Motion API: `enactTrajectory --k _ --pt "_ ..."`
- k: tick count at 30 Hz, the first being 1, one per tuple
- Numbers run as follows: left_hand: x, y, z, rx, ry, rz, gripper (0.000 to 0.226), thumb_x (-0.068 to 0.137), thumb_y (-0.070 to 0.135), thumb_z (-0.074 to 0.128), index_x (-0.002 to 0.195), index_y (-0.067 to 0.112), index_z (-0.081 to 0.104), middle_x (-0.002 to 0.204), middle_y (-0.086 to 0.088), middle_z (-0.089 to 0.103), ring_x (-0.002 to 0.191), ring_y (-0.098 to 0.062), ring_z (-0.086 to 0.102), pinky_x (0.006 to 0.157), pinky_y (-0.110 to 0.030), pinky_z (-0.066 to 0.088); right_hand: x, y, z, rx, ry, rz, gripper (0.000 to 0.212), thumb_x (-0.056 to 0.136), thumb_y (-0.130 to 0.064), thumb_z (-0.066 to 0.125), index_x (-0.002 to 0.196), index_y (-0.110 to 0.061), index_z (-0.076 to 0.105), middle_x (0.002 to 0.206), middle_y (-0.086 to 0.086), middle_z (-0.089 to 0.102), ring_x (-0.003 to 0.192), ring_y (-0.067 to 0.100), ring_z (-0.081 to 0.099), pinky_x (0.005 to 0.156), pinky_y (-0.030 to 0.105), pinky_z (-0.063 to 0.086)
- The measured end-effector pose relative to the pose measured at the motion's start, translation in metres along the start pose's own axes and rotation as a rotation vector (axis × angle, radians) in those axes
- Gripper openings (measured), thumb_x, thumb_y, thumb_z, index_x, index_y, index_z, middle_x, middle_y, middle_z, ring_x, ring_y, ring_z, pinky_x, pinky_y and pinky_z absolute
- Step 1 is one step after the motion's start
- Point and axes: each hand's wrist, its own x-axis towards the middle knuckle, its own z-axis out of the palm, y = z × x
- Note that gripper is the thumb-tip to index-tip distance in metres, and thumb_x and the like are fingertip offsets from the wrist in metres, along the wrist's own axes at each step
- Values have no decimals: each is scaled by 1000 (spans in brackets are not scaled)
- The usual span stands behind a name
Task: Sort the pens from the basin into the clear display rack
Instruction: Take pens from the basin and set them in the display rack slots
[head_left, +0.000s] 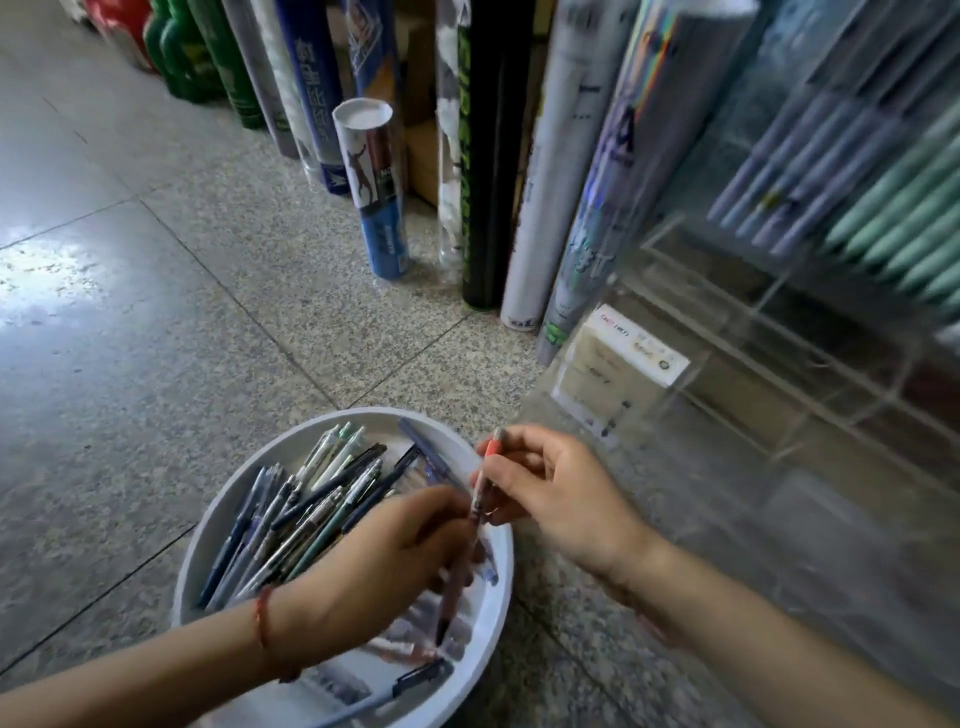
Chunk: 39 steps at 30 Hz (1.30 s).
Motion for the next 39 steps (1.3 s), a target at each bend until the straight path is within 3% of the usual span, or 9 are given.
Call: enactTrajectory --k 2,6,12,17,20,26,29,35,39 --pt "10 38 -4 -57 22 48 10 87 24 60 86 16 66 67 2 67 60 -7 62 59 -24 52 -17 -31 -14 -32 76 -139 16 93 -10 54 86 -23 59 79 2 66 66 5 62 57 17 50" --pt "46 151 -10 26 29 371 60 44 83 59 86 40 66 72 5 71 61 -5 66 57 -17 53 -54 -113 -67 -24 264 -504 15 91 -14 57 93 -28 60 86 1 67 78 7 64 70 19 53" --pt "85 303 55 158 22 831 24 78 42 54 88 22 64 79 -6 69 75 -22 67 70 -42 54 -135 -198 -160 -182 608 -931 17 90 -7 55 100 -20 59 84 -1 71 81 6 67 75 21 54" --pt "106 346 102 441 209 997 28 94 24 44 119 19 57 109 4 61 92 -6 55 77 -16 44 -194 -219 -220 -362 1002 -1154 21 91 -1 54 104 -18 51 86 -7 69 90 10 67 79 20 51" --pt "121 325 107 512 354 999 34 95 11 41 127 16 52 124 -1 55 114 -16 50 98 -29 40 -209 -226 -237 -494 1192 -1240 27 90 0 56 101 -24 48 92 -6 65 92 7 64 82 19 49" --pt "131 299 98 355 455 965 31 90 -1 42 110 11 62 111 4 58 103 -6 51 88 1 29 -168 -284 -226 -649 1154 -1299 27 88 -3 59 98 -21 44 92 -7 57 85 -1 62 76 17 52" --pt "132 306 89 126 495 869 27 91 -1 44 106 12 62 102 9 55 94 -4 50 75 0 37 -127 -317 -232 -758 1157 -1206 23 87 -2 60 102 -14 47 90 -4 57 79 4 61 71 18 53" --pt "131 306 66 -28 467 860 28 90 -3 45 98 18 61 93 17 54 88 5 52 71 2 39 -63 -323 -257 -1064 964 -392 14 80 -14 72 87 -17 60 98 12 66 85 25 63 69 31 53" --pt "131 300 48 -29 464 894 28 89 -3 45 96 19 60 92 18 53 89 4 52 72 -5 41 -57 -327 -252 -1322 792 -27 20 88 -25 64 97 -9 71 85 4 63 71 13 53 51 14 39"
